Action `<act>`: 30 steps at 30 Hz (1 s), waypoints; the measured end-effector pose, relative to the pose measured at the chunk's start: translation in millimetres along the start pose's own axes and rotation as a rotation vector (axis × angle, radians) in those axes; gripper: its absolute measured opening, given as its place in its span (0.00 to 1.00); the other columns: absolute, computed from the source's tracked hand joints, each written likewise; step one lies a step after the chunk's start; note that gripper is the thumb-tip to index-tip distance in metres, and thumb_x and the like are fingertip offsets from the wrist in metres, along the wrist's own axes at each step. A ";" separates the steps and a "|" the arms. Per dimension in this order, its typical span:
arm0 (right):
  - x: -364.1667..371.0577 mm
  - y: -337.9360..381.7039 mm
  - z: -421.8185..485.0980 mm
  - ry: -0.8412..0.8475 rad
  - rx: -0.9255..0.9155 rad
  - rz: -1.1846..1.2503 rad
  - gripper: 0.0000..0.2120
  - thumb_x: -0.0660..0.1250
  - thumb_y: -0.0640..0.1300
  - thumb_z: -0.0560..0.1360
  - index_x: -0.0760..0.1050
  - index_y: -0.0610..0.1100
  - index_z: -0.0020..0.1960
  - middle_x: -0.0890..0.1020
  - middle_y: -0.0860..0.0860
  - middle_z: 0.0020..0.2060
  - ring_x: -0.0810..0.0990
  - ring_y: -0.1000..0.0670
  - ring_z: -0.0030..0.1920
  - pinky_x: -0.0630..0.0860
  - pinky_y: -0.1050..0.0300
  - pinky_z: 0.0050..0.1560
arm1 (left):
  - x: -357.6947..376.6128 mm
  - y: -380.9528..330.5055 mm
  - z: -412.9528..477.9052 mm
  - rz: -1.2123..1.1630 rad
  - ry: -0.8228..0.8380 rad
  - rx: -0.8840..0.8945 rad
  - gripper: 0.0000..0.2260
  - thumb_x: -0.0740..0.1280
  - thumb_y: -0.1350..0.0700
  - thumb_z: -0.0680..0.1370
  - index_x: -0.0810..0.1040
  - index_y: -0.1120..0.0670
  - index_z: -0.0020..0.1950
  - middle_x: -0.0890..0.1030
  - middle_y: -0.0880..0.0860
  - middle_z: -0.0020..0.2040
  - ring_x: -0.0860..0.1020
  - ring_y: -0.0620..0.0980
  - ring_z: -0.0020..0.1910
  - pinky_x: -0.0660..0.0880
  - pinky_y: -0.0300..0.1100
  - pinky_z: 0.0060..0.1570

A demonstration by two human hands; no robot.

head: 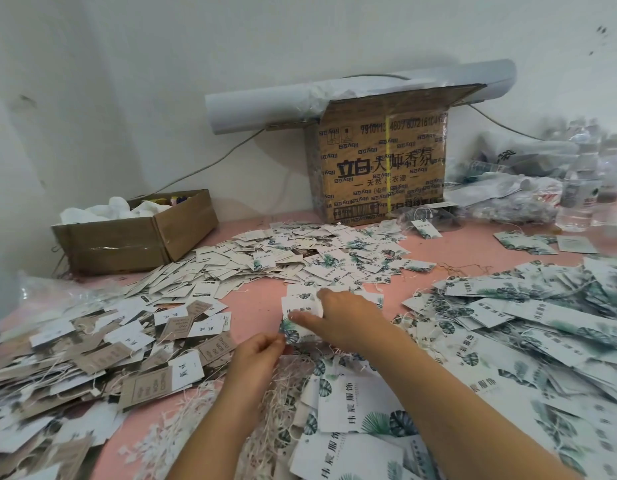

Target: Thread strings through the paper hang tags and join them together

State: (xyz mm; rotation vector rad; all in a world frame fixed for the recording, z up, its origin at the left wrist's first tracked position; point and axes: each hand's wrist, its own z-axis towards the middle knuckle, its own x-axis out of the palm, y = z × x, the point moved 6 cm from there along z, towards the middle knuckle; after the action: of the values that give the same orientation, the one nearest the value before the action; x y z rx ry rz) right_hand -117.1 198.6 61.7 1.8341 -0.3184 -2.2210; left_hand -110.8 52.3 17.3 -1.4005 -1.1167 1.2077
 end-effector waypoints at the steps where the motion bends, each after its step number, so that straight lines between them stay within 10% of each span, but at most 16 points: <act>1: 0.1 -3.4 -0.4 -0.010 0.065 0.004 0.31 0.51 0.72 0.71 0.70 0.43 0.46 0.77 0.47 0.41 0.75 0.45 0.45 0.69 0.53 0.41 | -0.1 0.3 0.3 0.006 0.000 0.002 0.08 0.62 0.59 0.79 0.79 0.51 0.43 0.82 0.49 0.41 0.75 0.45 0.40 0.67 0.40 0.39; 5: 3.2 -10.1 -2.9 0.047 0.197 -0.016 0.31 0.49 0.75 0.70 0.61 0.45 0.33 0.74 0.49 0.36 0.75 0.46 0.42 0.69 0.54 0.40 | 3.5 -1.3 -1.3 0.049 0.025 0.059 0.07 0.63 0.58 0.79 0.78 0.51 0.44 0.82 0.50 0.45 0.76 0.44 0.43 0.69 0.39 0.41; 11: 4.0 -9.9 -2.5 0.113 0.226 -0.004 0.30 0.57 0.72 0.68 0.69 0.45 0.45 0.78 0.46 0.47 0.77 0.44 0.49 0.71 0.53 0.45 | 15.2 -7.0 -6.4 0.248 0.059 0.190 0.04 0.66 0.55 0.78 0.78 0.46 0.46 0.82 0.44 0.45 0.79 0.46 0.49 0.71 0.49 0.59; 19: -0.3 -7.9 -3.0 0.138 0.184 0.054 0.24 0.60 0.67 0.70 0.67 0.44 0.39 0.73 0.49 0.37 0.74 0.46 0.43 0.69 0.55 0.40 | 19.6 -12.5 -9.4 0.222 0.079 0.242 0.05 0.65 0.58 0.78 0.77 0.47 0.47 0.81 0.45 0.45 0.79 0.43 0.47 0.73 0.39 0.51; 30: -2.0 -5.5 -4.3 0.231 0.159 0.349 0.23 0.62 0.64 0.71 0.71 0.44 0.36 0.75 0.50 0.32 0.73 0.51 0.34 0.66 0.58 0.32 | 22.4 -17.5 -15.3 0.183 0.102 0.258 0.20 0.61 0.50 0.79 0.65 0.45 0.71 0.74 0.42 0.58 0.72 0.43 0.57 0.68 0.44 0.62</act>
State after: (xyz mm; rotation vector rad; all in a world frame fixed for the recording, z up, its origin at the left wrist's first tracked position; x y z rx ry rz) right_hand -112.7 204.4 61.0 1.9166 -0.7242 -1.7771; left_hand -94.4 75.5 32.6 -1.3684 -0.7458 1.3417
